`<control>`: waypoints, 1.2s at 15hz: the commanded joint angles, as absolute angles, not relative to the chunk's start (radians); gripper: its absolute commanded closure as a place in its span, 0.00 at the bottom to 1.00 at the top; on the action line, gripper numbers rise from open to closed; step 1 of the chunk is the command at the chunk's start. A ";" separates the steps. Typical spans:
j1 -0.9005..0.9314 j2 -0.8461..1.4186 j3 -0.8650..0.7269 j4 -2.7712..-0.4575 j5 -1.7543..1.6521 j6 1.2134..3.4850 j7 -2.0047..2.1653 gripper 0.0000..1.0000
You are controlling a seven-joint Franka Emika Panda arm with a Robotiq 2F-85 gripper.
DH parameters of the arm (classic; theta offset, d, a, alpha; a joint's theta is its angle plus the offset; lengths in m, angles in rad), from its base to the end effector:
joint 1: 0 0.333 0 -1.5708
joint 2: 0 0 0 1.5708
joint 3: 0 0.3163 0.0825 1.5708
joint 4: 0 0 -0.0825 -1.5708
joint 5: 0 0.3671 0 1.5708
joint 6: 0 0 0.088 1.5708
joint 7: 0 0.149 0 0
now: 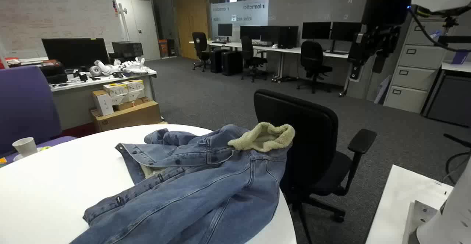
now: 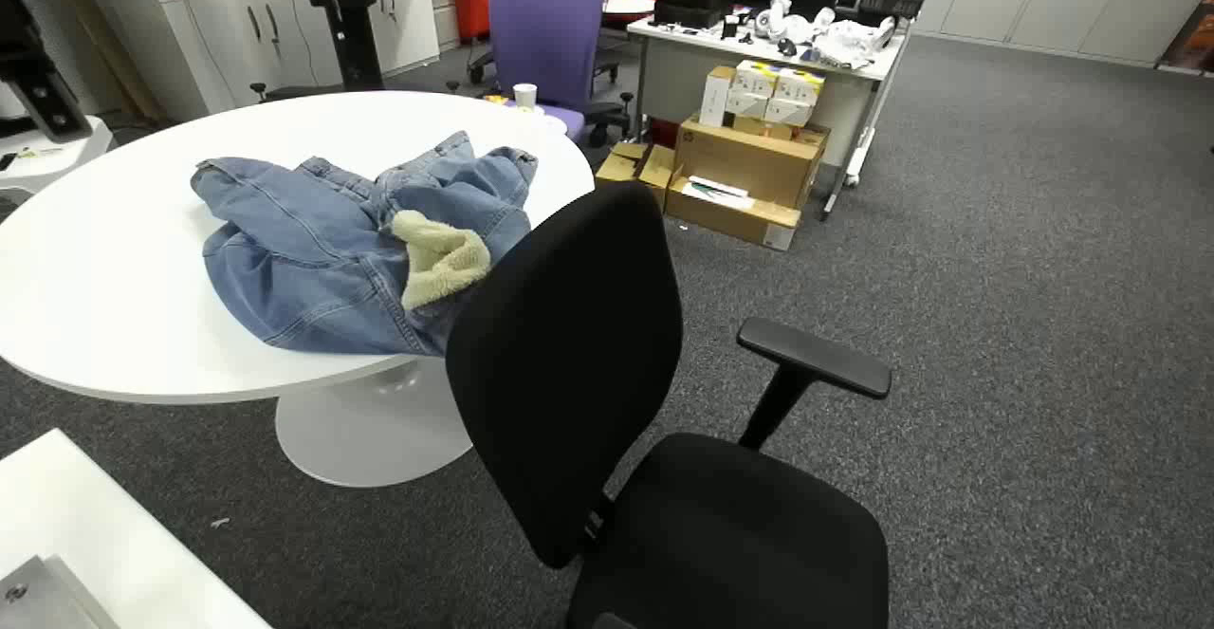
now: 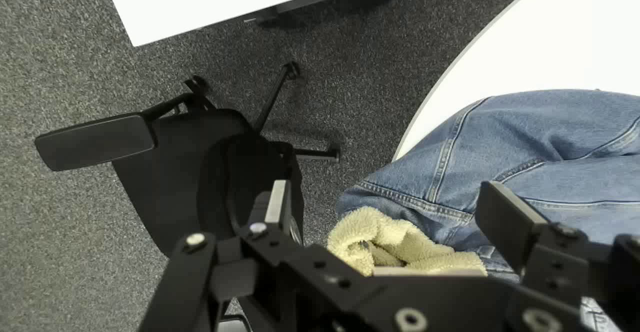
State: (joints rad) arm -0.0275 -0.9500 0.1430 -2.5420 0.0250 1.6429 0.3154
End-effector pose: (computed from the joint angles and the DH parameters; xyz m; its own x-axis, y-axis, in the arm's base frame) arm 0.2540 0.0387 0.5116 0.9651 -0.2519 0.0719 -0.2569 -0.9637 0.0723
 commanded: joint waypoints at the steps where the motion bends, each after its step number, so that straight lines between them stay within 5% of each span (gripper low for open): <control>1: -0.032 -0.949 0.145 -2.539 0.027 1.641 0.312 0.00; 18: -0.094 -0.453 0.102 -2.405 -0.081 1.932 0.345 0.00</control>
